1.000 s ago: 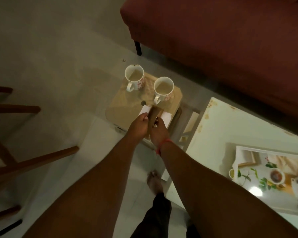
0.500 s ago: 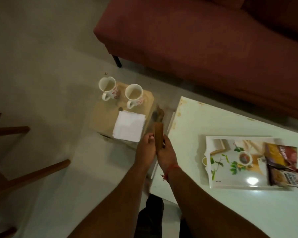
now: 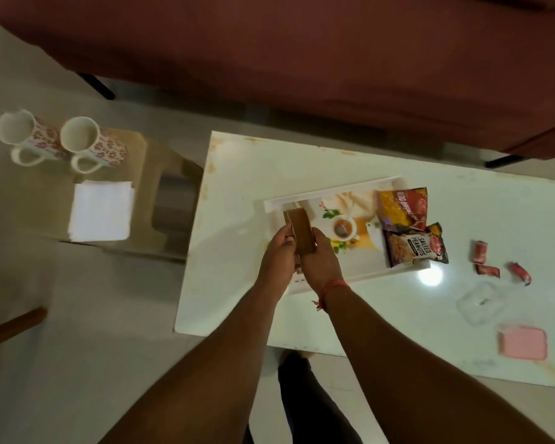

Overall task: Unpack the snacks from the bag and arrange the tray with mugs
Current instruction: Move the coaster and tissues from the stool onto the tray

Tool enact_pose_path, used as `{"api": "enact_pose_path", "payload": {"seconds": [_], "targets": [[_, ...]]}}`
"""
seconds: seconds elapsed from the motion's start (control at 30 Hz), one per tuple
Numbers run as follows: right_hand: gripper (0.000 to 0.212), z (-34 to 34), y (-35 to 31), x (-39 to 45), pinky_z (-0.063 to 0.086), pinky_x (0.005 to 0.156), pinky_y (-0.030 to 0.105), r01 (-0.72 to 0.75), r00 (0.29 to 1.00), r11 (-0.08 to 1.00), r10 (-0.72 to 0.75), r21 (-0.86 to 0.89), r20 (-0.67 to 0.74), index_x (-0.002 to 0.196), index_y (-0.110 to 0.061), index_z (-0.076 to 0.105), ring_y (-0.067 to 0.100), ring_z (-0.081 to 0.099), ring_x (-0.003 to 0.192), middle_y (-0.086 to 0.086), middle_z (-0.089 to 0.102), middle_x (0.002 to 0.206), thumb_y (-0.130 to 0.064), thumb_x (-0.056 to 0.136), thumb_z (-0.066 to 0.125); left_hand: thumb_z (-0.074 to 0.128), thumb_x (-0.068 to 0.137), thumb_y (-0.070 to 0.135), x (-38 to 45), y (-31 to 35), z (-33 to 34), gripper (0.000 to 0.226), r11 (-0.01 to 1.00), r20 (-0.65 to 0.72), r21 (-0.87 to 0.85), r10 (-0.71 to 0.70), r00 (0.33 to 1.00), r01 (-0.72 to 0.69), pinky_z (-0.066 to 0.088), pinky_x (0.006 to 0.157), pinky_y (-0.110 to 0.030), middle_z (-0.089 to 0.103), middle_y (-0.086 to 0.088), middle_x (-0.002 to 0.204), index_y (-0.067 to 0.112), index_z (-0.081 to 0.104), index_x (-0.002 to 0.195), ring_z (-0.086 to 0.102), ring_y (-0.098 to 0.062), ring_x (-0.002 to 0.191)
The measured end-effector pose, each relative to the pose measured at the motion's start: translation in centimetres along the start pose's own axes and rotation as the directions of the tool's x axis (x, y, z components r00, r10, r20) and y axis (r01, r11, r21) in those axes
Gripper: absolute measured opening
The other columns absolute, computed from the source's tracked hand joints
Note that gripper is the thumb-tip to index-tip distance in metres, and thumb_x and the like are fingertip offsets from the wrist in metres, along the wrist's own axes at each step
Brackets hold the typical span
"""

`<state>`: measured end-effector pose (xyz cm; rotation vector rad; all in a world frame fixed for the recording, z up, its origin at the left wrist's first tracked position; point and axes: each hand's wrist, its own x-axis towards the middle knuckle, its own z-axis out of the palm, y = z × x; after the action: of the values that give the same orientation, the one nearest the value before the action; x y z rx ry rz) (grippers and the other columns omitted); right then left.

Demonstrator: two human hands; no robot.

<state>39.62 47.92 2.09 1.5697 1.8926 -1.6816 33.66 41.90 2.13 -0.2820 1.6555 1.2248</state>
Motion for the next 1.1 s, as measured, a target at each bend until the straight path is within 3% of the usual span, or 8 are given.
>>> {"api": "enact_pose_path", "payload": {"seconds": [0.2,0.37,0.5,0.7,0.77,0.83,0.97,1.1], "targets": [[0.03,-2.1,2.6,3.4,0.059,0.081,0.045,0.0,0.996,1.0,0.002,-0.024,0.089,0.104,-0.034,0.058,0.023,0.069,0.084,0.002,0.069,0.097,-0.014,0.084,0.048,0.031,0.099,0.006,2.5,-1.6,3.1,0.05,0.999,-0.066,-0.036,-0.033,0.997,0.031,0.055,0.092,-0.049,0.067,0.008,0.099,0.031,0.048,0.139,0.066,-0.012,0.087],[0.033,-2.2,3.3,4.5,0.06,0.077,0.045,0.031,0.994,0.999,-0.032,0.008,0.107,0.111,-0.03,0.059,0.021,0.07,0.083,-0.001,0.071,0.092,-0.011,0.086,0.05,0.029,0.101,0.004,3.1,-1.9,3.4,0.048,0.998,-0.103,-0.057,-0.027,0.994,0.021,0.057,0.066,-0.032,0.064,0.008,0.096,0.028,0.048,0.138,0.064,-0.007,0.082],[0.042,-1.8,3.3,4.1,0.061,0.078,0.044,0.024,0.993,0.999,-0.028,0.035,0.119,0.116,-0.033,0.057,0.022,0.07,0.088,-0.003,0.07,0.097,-0.006,0.084,0.053,0.029,0.102,0.007,3.2,-2.0,3.2,0.047,1.0,-0.126,-0.03,-0.001,0.992,-0.003,0.053,0.061,-0.028,0.062,0.008,0.103,0.027,0.048,0.139,0.061,-0.006,0.086],[0.05,-1.4,2.8,3.5,0.052,0.081,0.026,0.0,0.994,1.0,-0.001,0.005,0.105,0.138,-0.02,0.048,0.021,0.06,0.104,-0.019,0.052,0.093,-0.001,0.091,0.049,0.032,0.102,0.016,3.7,-2.7,2.4,0.046,0.999,-0.125,0.045,0.026,0.992,-0.02,0.054,0.094,-0.048,0.057,-0.002,0.133,0.034,0.044,0.142,0.059,-0.02,0.11],[0.062,-0.9,2.9,3.3,0.047,0.094,0.027,-0.019,0.998,1.0,0.019,-0.007,0.063,0.146,-0.017,0.038,0.019,0.052,0.117,-0.01,0.056,0.117,-0.001,0.088,0.05,0.032,0.103,0.021,3.3,-2.7,2.2,0.047,0.992,-0.121,0.119,0.055,0.991,-0.04,0.05,0.1,-0.042,0.052,-0.003,0.14,0.035,0.036,0.147,0.056,-0.022,0.117],[0.076,-0.1,3.1,3.1,0.037,0.113,0.041,-0.02,0.998,1.0,0.019,-0.016,-0.059,0.152,-0.018,0.029,0.024,0.038,0.139,0.003,0.044,0.148,0.0,0.081,0.051,0.031,0.105,0.026,3.0,-2.7,1.5,0.048,0.959,-0.163,0.27,0.135,0.977,-0.088,0.043,0.105,-0.036,0.045,-0.003,0.149,0.028,0.026,0.152,0.049,-0.025,0.131],[0.071,1.6,2.4,1.4,0.033,0.116,0.045,0.14,0.946,0.965,-0.196,-0.22,-0.258,0.147,-0.011,0.036,0.029,0.036,0.139,0.012,0.042,0.148,0.003,0.079,0.049,0.03,0.105,0.036,3.1,-2.6,-1.9,0.048,0.888,-0.286,0.437,0.285,0.915,-0.139,0.043,0.104,-0.036,0.044,-0.006,0.151,0.019,0.031,0.15,0.048,-0.027,0.134],[0.066,5.6,0.8,0.1,0.035,0.115,0.039,0.339,0.876,0.848,-0.443,-0.408,-0.192,0.141,-0.008,0.046,0.026,0.043,0.133,0.01,0.051,0.141,0.005,0.076,0.047,0.033,0.104,0.038,2.9,-2.2,-7.6,0.046,0.861,-0.334,0.488,0.337,0.88,-0.145,0.041,0.106,-0.034,0.046,-0.004,0.15,0.019,0.039,0.146,0.048,-0.025,0.134]]}}
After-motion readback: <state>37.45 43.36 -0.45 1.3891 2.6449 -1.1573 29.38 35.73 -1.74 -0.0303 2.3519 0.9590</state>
